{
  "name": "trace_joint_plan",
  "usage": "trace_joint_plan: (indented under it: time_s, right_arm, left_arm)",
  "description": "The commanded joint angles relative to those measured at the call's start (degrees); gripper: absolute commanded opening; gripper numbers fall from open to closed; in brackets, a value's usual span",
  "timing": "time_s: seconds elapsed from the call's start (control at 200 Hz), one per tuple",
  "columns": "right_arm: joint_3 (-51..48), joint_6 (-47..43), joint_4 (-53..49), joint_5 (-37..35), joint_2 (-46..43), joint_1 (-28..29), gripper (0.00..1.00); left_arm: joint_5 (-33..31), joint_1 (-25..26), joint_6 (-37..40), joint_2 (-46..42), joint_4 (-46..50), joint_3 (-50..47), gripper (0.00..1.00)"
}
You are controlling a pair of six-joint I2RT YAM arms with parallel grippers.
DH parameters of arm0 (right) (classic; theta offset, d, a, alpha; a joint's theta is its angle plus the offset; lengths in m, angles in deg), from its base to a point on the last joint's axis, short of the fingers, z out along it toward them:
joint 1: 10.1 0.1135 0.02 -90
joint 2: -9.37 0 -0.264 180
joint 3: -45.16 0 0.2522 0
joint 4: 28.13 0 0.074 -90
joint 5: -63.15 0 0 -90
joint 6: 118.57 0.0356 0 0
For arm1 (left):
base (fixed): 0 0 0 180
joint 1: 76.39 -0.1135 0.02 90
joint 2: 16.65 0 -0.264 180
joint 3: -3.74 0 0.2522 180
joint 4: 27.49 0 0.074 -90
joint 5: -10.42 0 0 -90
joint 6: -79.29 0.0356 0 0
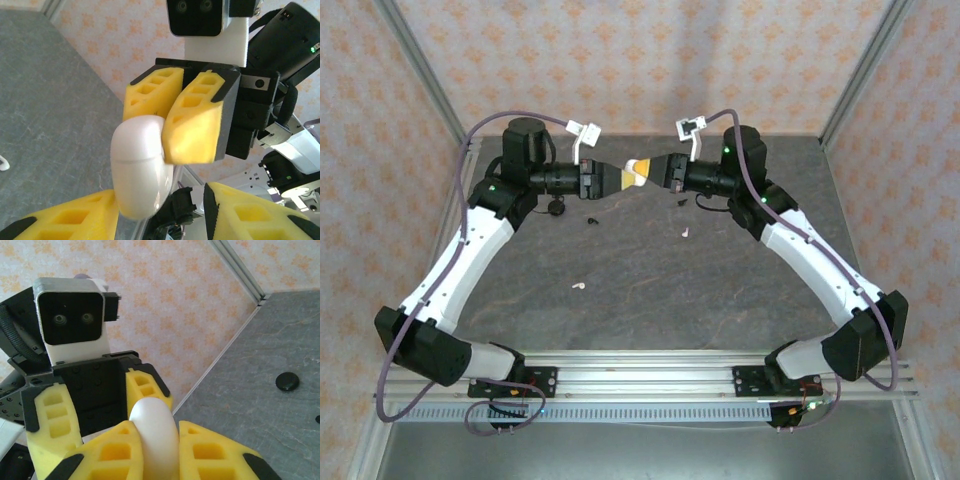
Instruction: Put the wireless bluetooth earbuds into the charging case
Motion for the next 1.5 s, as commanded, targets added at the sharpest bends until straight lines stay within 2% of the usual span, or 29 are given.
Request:
trace_joint_plan:
  time_s: [0.0, 0.09, 0.19, 0.37, 0.42, 0.515, 0.655, 0.781, 0.886, 0.971, 1.041, 1.291, 1.496]
  right_arm:
    - [2.3, -1.3, 0.9, 1.6, -0.1, 0.7, 0.04]
    - [2.2, -1.3, 1.2, 1.5, 0.0, 0.8, 0.04]
    - [2.1, -0.9, 1.8, 1.1, 0.0, 0.9, 0.04]
    - [1.8, -0.5, 2.1, 0.2, 0.2, 0.9, 0.03]
    - [1.8, -0.3, 2.2, 0.2, 0.4, 0.8, 0.03]
    - [1.8, 0.3, 2.6, 0.4, 0.7, 0.9, 0.04]
    - [2.0, 0.5, 2.6, 0.3, 1.1, 0.9, 0.09]
    - [2.2, 0.1, 1.6, 0.7, 1.9, 0.9, 0.15]
    - [2.4, -0.6, 0.0, 1.0, 2.5, 1.0, 0.19]
    - [2.5, -1.7, -2.0, 1.0, 3.0, 1.2, 0.22]
    - [2.6, -2.5, -3.4, 0.8, 3.4, 1.2, 0.26]
    - [2.7, -2.3, -5.0, -1.3, 3.1, 1.1, 0.48]
    - [2.4, 0.1, -5.0, -1.9, 2.7, 1.1, 0.54]
  left_arm:
    - [1.8, 0.6, 1.4, 0.1, 0.3, 1.8, 0.48]
    - [1.7, 0.6, 1.4, 0.5, 0.6, 1.9, 0.46]
    - [1.7, 0.6, 1.5, 0.8, 0.8, 1.8, 0.32]
    - [1.6, 0.7, 2.7, 0.8, 2.7, 1.7, 0.24]
    - [1.5, 0.7, 3.8, 0.6, 3.6, 1.7, 0.18]
    - [-0.4, 0.7, 6.4, -0.1, 5.6, 1.7, 0.0]
    - [-3.5, 0.7, 12.6, -1.6, 8.4, 0.5, 0.0]
    - [-0.4, 0.7, 19.5, -2.9, 7.8, -2.1, 0.0]
    - [0.9, 0.7, 28.0, -3.7, 11.0, -3.1, 0.0]
    - [1.0, 0.6, 30.6, -4.5, 10.7, -4.1, 0.0]
    - [0.1, 0.7, 31.8, -5.3, 10.3, -4.7, 0.0]
    - [-5.9, 0.4, 32.8, -7.7, 8.0, -8.3, 0.0]
    - [-10.6, -0.6, 30.7, -9.7, 3.9, -12.9, 0.0]
